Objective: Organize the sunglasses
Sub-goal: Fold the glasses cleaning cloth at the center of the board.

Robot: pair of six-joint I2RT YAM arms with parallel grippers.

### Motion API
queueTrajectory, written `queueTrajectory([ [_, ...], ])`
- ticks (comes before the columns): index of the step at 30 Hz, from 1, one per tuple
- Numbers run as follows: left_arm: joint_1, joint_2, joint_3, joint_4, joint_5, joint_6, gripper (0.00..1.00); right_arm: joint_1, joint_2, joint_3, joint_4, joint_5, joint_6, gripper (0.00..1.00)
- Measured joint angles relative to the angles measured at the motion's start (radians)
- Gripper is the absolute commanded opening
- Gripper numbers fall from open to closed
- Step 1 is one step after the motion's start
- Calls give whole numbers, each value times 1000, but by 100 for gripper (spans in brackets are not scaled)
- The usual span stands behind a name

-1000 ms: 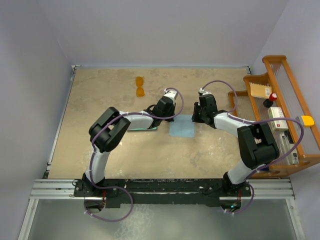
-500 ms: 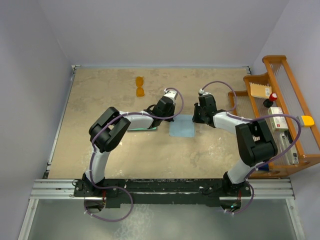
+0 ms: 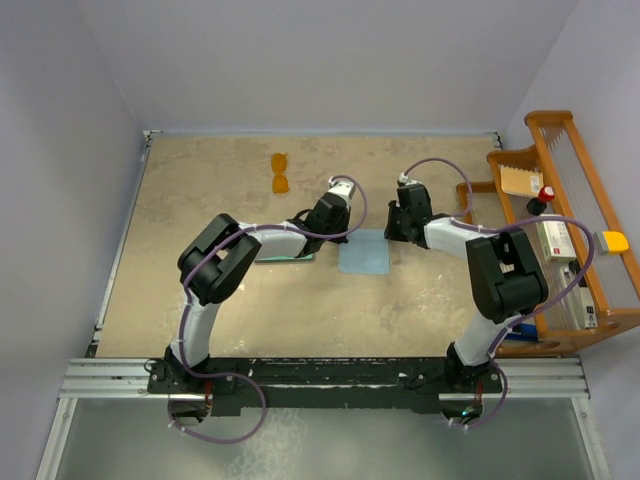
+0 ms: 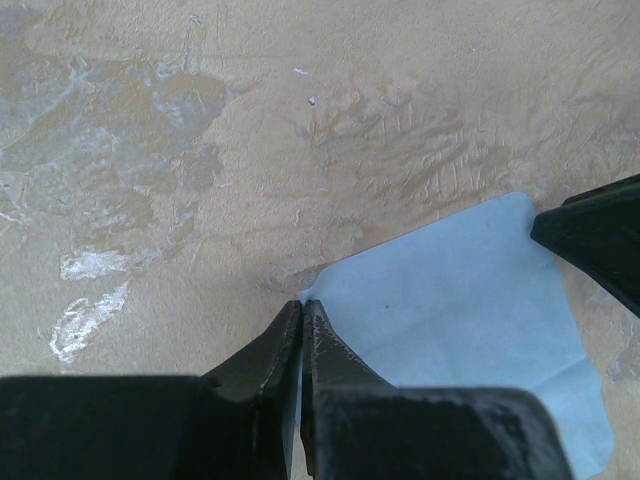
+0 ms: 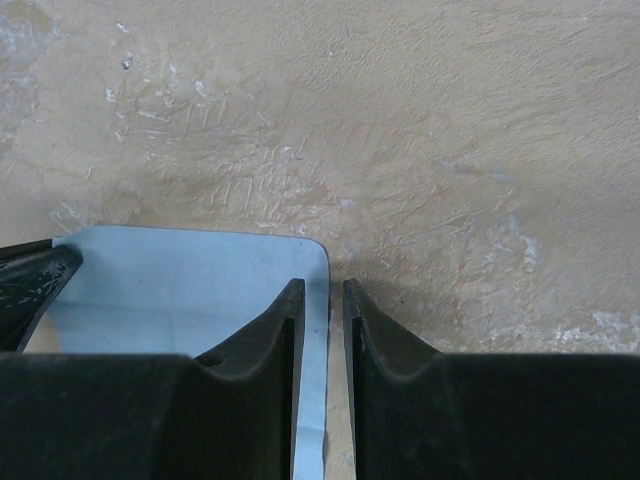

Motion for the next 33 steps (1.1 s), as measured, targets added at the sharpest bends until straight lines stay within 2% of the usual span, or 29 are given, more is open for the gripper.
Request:
queueTrajectory([
  [22,0,0,0,0,1,-2,0,-3,43,22,33,-59,2,23],
  [33,0,0,0,0,1,-3,0,-5,48,24,34,-64,5,9],
])
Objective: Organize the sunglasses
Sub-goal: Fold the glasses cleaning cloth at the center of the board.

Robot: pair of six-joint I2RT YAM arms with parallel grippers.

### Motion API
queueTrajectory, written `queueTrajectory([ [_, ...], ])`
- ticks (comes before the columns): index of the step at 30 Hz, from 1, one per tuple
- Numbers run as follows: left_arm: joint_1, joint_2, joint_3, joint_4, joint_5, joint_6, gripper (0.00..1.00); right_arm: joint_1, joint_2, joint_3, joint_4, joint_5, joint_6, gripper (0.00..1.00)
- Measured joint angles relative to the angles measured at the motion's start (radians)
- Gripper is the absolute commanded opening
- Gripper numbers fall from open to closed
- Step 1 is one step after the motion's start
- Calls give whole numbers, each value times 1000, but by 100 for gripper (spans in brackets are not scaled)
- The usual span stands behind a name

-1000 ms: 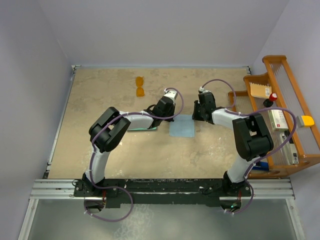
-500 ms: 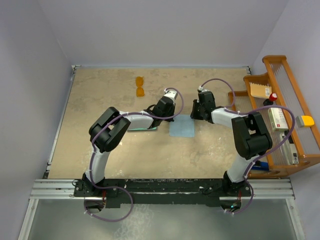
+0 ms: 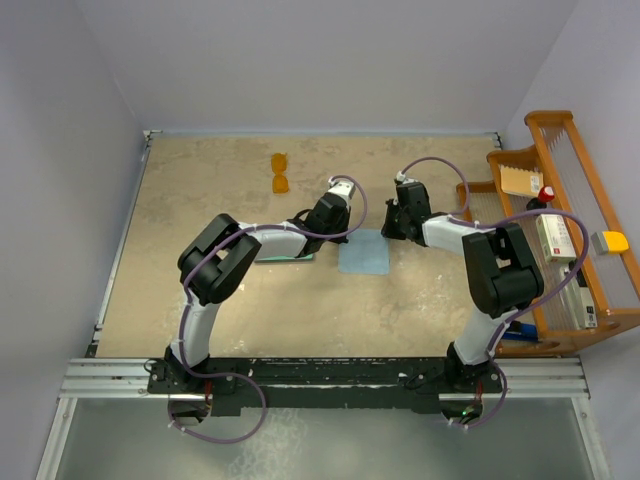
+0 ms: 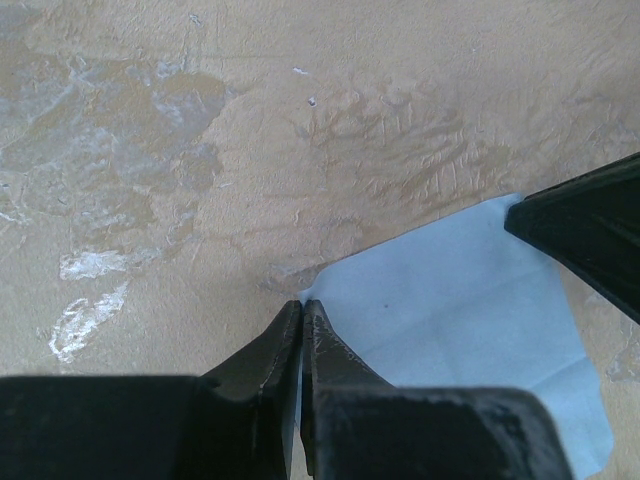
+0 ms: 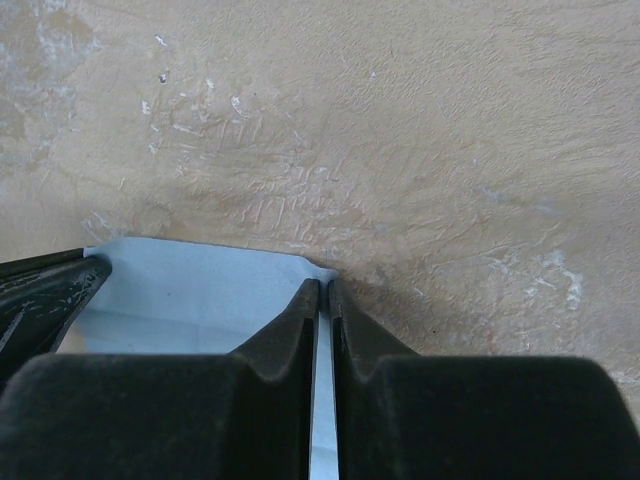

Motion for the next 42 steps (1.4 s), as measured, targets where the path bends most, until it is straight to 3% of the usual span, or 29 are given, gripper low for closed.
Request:
queueTrajectory([
  [3,0,0,0,0,0,0,0,0,1,0,2,0,0,0],
  [31,-14,-29,-27,-19,-6,0,0,2,-90,-27,13,0,-9,0],
  [42,-36,-70,-60,-28,-24,-1,0,16,-121,-109,12,0,-9,0],
])
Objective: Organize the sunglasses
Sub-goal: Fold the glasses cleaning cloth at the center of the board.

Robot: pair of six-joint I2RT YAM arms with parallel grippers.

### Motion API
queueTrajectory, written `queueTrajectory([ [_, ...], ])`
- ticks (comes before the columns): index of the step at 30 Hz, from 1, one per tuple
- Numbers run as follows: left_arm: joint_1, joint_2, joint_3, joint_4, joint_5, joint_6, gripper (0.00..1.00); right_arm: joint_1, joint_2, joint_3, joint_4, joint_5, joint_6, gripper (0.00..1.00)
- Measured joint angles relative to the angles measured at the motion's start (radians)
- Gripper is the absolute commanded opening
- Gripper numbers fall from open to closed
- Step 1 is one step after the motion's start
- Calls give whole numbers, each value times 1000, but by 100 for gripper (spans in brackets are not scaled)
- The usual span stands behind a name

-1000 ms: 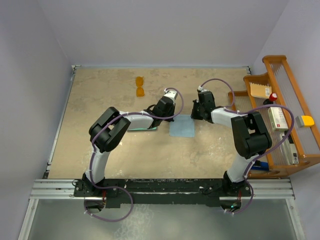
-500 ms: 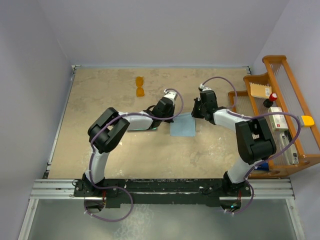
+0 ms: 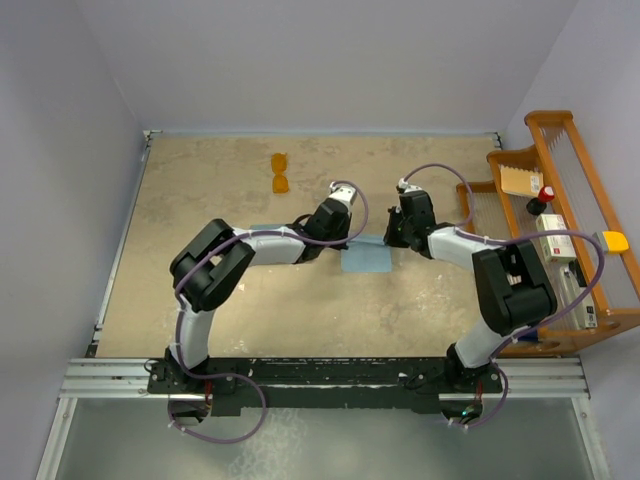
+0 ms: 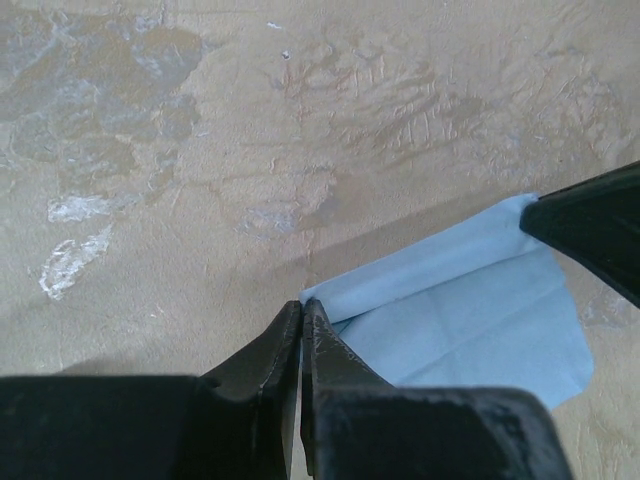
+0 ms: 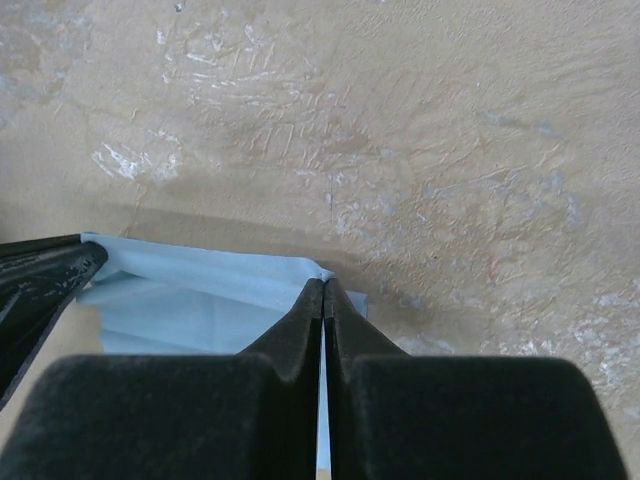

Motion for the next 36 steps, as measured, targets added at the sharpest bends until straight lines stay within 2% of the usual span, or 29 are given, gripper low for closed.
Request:
queueTrajectory([
  [36,-65,-96,-67,-20,-35,1,0,16,-120,-99,-2,2,0,0],
])
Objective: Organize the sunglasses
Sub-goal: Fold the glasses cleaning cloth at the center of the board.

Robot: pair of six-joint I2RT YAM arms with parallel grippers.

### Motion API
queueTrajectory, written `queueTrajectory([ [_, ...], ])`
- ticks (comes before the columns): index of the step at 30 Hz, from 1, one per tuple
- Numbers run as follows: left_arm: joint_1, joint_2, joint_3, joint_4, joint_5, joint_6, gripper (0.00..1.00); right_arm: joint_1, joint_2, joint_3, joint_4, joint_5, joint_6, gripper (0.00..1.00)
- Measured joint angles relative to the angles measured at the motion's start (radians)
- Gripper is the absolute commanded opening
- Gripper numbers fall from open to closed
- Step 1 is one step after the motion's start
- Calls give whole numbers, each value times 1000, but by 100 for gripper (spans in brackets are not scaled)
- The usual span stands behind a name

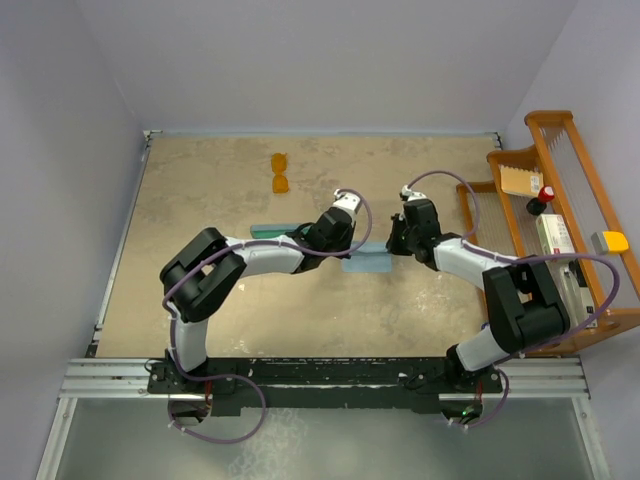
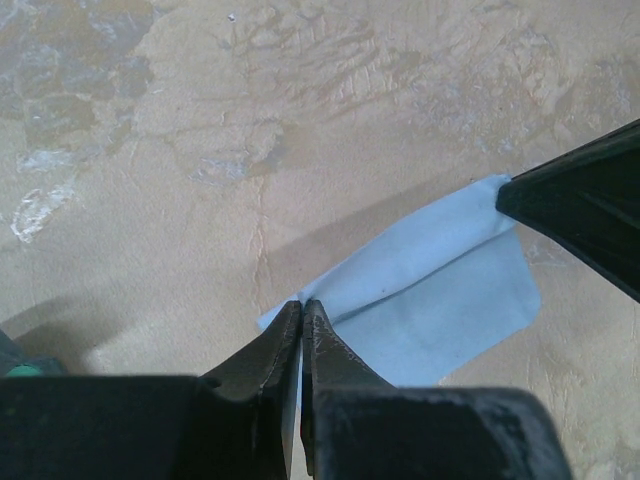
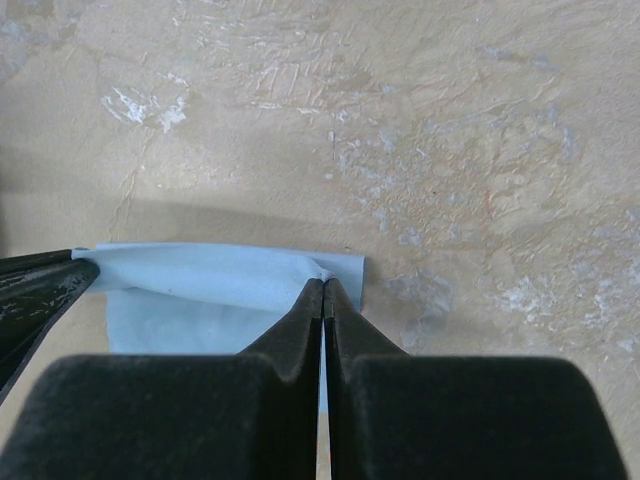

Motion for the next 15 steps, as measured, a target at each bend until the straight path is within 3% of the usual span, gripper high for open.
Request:
queueTrajectory([
  [15,-30,-12,-31,3,-16,-1,0,15,-32,-44,0,-1,1,0],
])
